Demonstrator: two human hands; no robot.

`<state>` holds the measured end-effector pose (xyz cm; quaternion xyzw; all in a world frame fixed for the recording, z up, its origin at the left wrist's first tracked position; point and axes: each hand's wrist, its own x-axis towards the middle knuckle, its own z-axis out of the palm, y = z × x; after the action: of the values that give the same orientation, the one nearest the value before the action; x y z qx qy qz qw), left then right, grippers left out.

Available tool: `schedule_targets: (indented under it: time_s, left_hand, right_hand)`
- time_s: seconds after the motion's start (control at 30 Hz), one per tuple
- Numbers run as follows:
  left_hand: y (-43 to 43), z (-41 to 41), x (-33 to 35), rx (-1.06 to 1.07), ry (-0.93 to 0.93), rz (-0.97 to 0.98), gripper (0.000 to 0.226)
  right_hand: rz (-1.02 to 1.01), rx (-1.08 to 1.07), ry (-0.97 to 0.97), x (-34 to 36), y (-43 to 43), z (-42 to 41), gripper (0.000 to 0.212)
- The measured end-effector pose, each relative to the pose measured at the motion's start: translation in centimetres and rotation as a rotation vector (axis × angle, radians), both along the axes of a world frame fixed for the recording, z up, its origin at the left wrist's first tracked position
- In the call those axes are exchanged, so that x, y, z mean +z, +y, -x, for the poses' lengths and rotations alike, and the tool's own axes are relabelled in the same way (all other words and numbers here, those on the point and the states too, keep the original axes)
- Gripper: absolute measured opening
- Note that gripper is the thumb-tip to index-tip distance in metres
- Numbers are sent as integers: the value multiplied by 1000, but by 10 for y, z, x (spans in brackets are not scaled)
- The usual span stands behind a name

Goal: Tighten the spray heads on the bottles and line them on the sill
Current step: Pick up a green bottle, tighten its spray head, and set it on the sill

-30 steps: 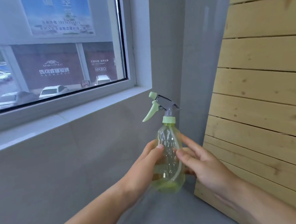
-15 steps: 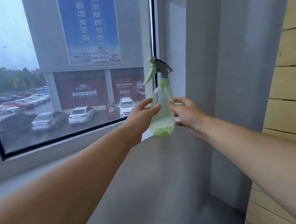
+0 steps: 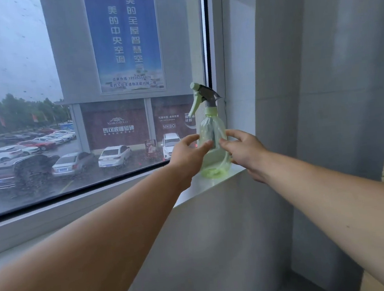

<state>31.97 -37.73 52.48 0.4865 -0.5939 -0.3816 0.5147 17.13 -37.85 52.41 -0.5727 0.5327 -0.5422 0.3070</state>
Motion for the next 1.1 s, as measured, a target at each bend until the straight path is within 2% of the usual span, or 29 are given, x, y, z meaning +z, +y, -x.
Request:
schedule_targets:
  time_s: [0.23,0.4,0.53,0.67,0.8,0.9,1.03,1.1]
  left_hand:
    - [2,1,-4,29,-50,52,54]
    - [18,1,1,109,-99,93,65]
    - [50,3,-7,234,-93,218,54]
    - [101,26,-51,161,-36,265,33]
    - [142,63,-130,-65,-102,57,22]
    - [163,90,-204,-299,-202,-258,19]
    - [188,116,-314,-427,-374,-552,28]
    - [208,127,-359,-493,-466,-640,34]
  right_hand:
    - [8,8,-27,-5,1,-1,45]
    - [-20,-27,-10,-5,15,3,64]
    - [15,-100,12,-17,53,22,50]
    - [2,-158,54,-67,112,52,28]
    - [-150,-211,109,-145,180,91,18]
    - [-353,-229,142,-215,227,123,10]
    - [-617,-294,137,-310,284,163,2]
    - [-748,-313,121,-355,307,175,11]
